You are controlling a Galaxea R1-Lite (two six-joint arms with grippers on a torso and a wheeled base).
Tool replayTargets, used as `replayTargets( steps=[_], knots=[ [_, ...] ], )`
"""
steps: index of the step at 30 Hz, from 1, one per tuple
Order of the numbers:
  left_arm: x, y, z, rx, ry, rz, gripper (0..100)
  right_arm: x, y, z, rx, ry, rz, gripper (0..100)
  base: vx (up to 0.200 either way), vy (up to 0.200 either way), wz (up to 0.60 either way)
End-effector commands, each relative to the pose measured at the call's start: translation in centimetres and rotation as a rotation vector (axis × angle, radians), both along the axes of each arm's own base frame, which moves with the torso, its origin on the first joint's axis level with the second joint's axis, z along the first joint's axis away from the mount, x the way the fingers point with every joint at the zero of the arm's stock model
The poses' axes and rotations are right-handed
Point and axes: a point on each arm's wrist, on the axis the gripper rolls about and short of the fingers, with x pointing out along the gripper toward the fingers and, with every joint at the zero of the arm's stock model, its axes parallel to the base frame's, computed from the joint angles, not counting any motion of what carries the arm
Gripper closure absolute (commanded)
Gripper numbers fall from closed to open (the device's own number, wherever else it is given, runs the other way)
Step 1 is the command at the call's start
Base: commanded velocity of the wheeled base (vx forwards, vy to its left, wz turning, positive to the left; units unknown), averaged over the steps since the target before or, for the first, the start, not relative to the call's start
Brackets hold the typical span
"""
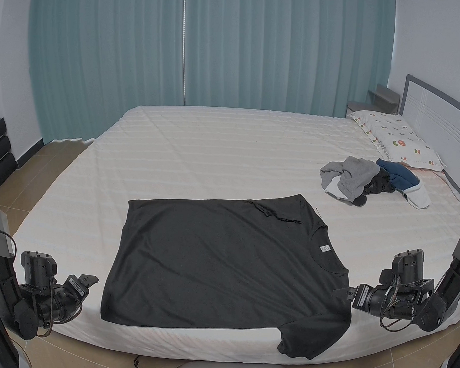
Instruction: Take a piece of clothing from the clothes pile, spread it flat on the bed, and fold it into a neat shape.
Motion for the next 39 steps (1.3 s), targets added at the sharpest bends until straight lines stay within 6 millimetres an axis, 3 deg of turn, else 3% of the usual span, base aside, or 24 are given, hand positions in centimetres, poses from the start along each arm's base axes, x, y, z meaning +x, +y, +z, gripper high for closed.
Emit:
replayTargets(
  steps=[1, 9, 16, 24, 33, 36, 39],
  knots=[
    [-0.4, 0.0, -0.1, -0.002, 0.014, -0.001, 0, 0.1, 0.1, 0.1, 0.008, -0.005, -0.004, 0, 0.0, 0.0, 0.0],
    [-0.4, -0.1, 0.4, -0.026, -0.011, -0.015, 0, 1.0, 0.7, 0.6, 0.081, -0.013, -0.048, 0, 0.0, 0.0, 0.0],
    [-0.4, -0.2, 0.5, -0.079, -0.018, -0.036, 0, 2.2, 2.6, 1.3, 0.199, -0.021, -0.079, 0, 0.171, 0.0, 0.0],
    [-0.4, -0.2, 0.4, -0.091, -0.009, -0.044, 0, 8.7, 4.8, 1.1, 0.273, -0.066, -0.109, 0, 0.0, 0.0, 0.0],
    [-0.4, -0.4, 0.0, -0.176, 0.009, -0.075, 0, 17.0, 6.5, -1.5, 0.248, -0.029, -0.125, 0, 0.0, 0.0, 0.0],
    [-0.4, -0.4, 0.0, -0.186, 0.009, -0.078, 0, 17.9, 6.7, -1.8, 0.233, -0.011, -0.122, 0, 0.0, 0.0, 0.0],
    [-0.4, -0.4, 0.0, -0.185, 0.011, -0.077, 0, 20.1, 6.6, -2.0, 0.216, -0.005, -0.128, 0, 0.0, 0.0, 0.0]
  ],
)
